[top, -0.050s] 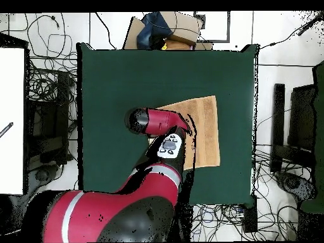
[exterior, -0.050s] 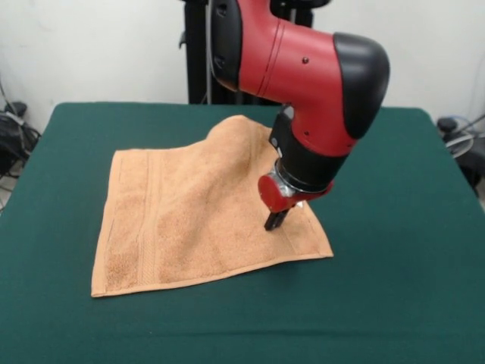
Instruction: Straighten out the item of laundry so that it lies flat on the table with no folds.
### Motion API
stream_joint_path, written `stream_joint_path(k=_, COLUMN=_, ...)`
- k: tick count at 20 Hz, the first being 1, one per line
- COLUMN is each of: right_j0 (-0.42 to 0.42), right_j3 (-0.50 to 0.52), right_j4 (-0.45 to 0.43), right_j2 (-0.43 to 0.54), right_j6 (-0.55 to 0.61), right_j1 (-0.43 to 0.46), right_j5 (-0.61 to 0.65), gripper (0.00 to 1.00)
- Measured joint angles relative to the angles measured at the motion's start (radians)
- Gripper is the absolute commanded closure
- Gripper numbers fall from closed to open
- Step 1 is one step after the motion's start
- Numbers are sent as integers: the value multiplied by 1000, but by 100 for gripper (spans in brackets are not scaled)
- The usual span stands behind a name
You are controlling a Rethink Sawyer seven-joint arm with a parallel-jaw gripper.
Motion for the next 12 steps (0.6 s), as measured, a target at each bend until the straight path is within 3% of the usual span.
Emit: stream_joint_path(k=12, right_j0=24, right_j3=-16, right_j4=43, right_j2=-34, right_j6=56, right_j1=20, right_j5=14, gripper=100)
